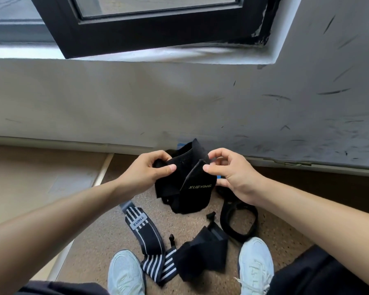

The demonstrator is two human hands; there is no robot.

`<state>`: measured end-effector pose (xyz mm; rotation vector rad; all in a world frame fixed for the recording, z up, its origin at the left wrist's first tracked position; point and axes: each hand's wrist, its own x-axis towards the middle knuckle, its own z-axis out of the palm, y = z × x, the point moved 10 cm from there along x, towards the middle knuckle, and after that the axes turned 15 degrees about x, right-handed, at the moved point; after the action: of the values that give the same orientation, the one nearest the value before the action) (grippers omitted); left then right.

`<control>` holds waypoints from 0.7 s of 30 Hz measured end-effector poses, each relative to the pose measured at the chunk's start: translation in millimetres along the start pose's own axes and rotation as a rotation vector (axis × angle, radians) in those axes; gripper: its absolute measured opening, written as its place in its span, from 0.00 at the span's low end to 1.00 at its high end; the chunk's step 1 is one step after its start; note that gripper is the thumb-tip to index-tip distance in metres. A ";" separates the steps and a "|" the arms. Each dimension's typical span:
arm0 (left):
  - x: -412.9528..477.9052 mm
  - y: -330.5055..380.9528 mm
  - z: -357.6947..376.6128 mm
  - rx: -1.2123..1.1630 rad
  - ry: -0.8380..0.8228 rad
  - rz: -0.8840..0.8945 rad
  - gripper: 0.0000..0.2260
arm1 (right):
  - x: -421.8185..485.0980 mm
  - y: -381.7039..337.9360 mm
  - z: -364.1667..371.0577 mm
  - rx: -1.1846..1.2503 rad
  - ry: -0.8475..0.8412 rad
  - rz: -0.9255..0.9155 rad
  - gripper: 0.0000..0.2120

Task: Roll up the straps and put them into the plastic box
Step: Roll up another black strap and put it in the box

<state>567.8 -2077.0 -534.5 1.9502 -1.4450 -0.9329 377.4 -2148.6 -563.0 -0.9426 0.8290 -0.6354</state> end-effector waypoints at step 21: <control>-11.6 19.9 -1.9 -0.194 0.227 -0.010 0.04 | -23.0 -20.4 29.1 -0.715 0.018 -0.298 0.31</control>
<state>555.4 -2071.5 -515.7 1.8535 -1.1735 -0.7953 386.9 -2127.2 -527.8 -1.7338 0.9598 -0.6071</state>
